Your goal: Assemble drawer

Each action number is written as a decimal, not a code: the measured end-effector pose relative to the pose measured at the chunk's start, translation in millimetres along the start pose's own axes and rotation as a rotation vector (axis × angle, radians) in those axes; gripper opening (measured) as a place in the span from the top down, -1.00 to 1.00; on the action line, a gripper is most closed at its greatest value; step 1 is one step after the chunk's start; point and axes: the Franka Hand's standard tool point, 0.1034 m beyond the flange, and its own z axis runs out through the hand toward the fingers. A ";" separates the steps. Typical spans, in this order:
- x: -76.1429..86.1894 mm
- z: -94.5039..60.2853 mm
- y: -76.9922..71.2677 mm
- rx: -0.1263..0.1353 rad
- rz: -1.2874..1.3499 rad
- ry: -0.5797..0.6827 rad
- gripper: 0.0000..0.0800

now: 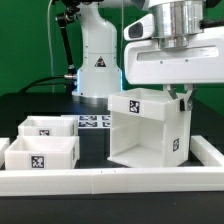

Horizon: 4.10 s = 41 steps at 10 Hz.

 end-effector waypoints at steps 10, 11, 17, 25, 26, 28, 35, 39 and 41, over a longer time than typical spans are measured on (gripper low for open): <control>22.1 0.7 -31.3 0.080 0.655 -0.053 0.90; 25.8 2.5 -37.1 0.087 0.720 -0.064 0.90; 39.9 7.4 -56.0 0.070 0.720 -0.092 0.90; 39.7 -20.6 -47.5 0.105 0.374 -0.072 -0.61; 37.5 -28.7 -42.8 0.099 0.261 -0.082 -0.61; 34.7 -36.4 -37.5 0.078 0.116 -0.118 -0.62; 39.8 -39.5 -20.4 0.023 -0.419 -0.126 -0.62; 49.8 -39.7 -2.3 0.027 -0.692 -0.131 -0.62; 69.7 -44.6 33.7 0.006 -0.756 -0.119 -0.62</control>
Offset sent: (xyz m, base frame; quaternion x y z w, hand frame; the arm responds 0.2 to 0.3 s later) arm 0.0000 0.0000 0.0000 0.0000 0.0000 0.1296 0.9916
